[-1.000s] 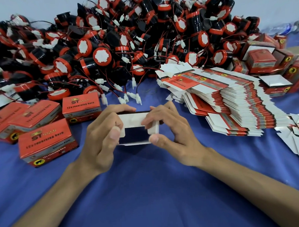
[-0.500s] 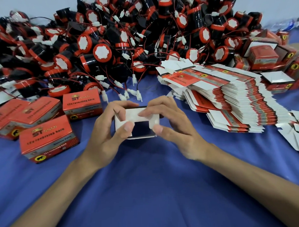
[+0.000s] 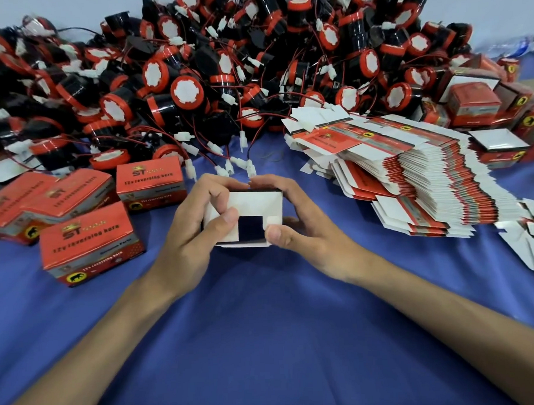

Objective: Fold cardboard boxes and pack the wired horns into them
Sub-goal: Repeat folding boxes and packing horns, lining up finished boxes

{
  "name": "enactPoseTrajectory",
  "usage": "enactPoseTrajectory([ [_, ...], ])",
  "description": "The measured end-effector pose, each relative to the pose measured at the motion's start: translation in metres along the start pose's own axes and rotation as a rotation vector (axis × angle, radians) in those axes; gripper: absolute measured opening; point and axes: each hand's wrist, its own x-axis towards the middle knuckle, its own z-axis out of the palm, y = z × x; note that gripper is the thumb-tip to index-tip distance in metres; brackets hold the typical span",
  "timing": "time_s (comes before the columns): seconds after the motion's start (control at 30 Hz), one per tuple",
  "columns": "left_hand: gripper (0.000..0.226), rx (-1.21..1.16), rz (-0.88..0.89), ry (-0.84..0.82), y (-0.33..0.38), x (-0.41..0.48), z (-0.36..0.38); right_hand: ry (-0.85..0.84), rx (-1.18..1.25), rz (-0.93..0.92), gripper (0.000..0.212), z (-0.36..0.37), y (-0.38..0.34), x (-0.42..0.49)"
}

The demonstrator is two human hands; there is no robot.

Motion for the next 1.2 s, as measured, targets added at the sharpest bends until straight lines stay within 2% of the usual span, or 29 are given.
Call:
enactPoseTrajectory([
  [0.13, 0.024, -0.034, -0.007, -0.014, 0.001, -0.0006, 0.0007, 0.0, 0.04, 0.028, 0.058, -0.0002, 0.0001, -0.0004],
  [0.4, 0.014, -0.016, 0.012, -0.035, 0.0012, -0.0009, 0.0005, -0.004, 0.086, 0.065, 0.064, 0.002, -0.0005, -0.0007],
  [0.5, 0.017, -0.022, 0.032, -0.06, 0.0013, 0.0, -0.0018, 0.001, 0.062, 0.066, 0.065, 0.0037, 0.0008, -0.0001],
  [0.7, 0.02, 0.051, 0.071, -0.105, -0.0009, 0.0004, -0.0032, 0.005, 0.068, 0.073, 0.059, 0.0041, 0.0017, -0.0015],
  [0.87, 0.015, 0.104, 0.147, -0.166, -0.003, -0.0015, -0.0013, 0.107, -0.078, 0.033, 0.053, 0.0072, 0.0045, -0.0003],
  [0.97, 0.016, 0.126, 0.145, -0.161, -0.0035, -0.0008, -0.0004, 0.112, -0.129, 0.011, 0.051, 0.0087, 0.0043, 0.0002],
  [1.03, 0.02, 0.111, 0.145, -0.159, -0.006, -0.0008, -0.0008, 0.113, -0.119, 0.017, 0.052, 0.0075, 0.0044, 0.0005],
  [1.13, 0.049, 0.084, 0.162, -0.162, -0.0063, -0.0014, -0.0002, 0.114, -0.06, 0.035, 0.052, 0.0066, 0.0031, 0.0004],
  [1.2, 0.049, 0.129, 0.171, -0.152, -0.006, -0.0009, 0.0005, 0.117, -0.036, 0.033, 0.052, 0.0064, 0.0031, 0.0001],
])
